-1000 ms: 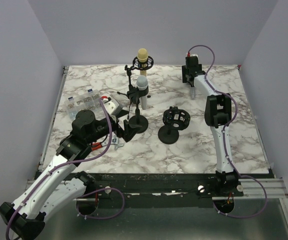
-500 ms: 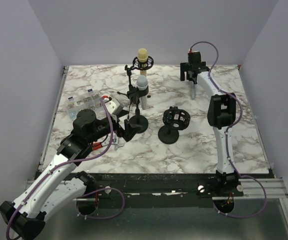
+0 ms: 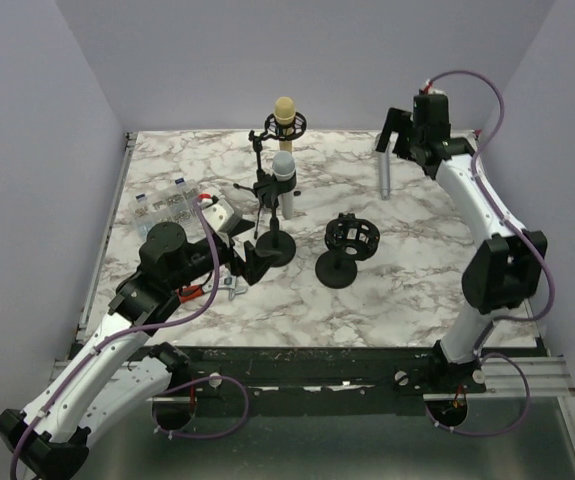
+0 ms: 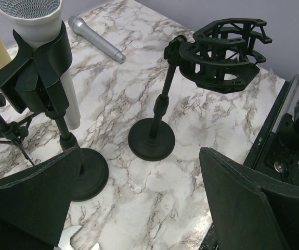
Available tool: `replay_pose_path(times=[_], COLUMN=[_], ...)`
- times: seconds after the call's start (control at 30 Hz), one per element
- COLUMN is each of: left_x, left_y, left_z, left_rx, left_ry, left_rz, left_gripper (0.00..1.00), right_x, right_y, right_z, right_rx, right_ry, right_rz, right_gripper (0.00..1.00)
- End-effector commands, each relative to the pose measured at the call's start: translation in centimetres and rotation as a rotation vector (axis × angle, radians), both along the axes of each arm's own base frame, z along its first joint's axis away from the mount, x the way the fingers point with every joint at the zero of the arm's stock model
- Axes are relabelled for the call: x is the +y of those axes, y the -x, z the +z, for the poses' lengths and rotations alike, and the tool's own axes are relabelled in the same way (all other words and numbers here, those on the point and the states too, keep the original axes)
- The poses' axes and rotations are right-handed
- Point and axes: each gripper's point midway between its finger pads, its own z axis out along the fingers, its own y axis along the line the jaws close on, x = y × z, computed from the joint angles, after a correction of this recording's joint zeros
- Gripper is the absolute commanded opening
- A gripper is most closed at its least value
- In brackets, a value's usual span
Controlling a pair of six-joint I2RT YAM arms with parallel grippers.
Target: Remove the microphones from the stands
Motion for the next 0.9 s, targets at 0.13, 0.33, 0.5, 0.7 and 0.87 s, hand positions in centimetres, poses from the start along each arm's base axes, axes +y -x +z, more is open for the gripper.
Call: replay_pose_path(times=[0.13,0.33,0.5,0.7,0.87], left_x=[0.1,0.0,0.0,0.1,-0.1], left_y=[1.3,1.4,1.2,1.1,1.2], left_z=[2.9,2.9,2.4,2.4,2.4], left_rx=[-0.064,-0.067,-0.060,-0.066,-0.062], left_ry=[0.047,0.047,0.035,0.028,0.029], left_rz=[-0.030,-0.033,-0.028,-0.019,-0.031], left_gripper=[0.99,0.99,0.99,0.99,0.99], right_x=[4.3,6.5,8.8,12.0,12.7], right_y=[12.1,16.1,17.4,20.7,21.7], right_z=[-2.0,1.2,3.4,5.0,5.3], right_rx=[0.044,-0.071,-0.103,-0.123,-0.108], right_ry=[-0.315,-0.428,-0.574,-0.774,-0.832], right_rz=[0.187,0.354,0.554,0.847,0.934], right_gripper=[1.00,1.00,1.00,1.00,1.00])
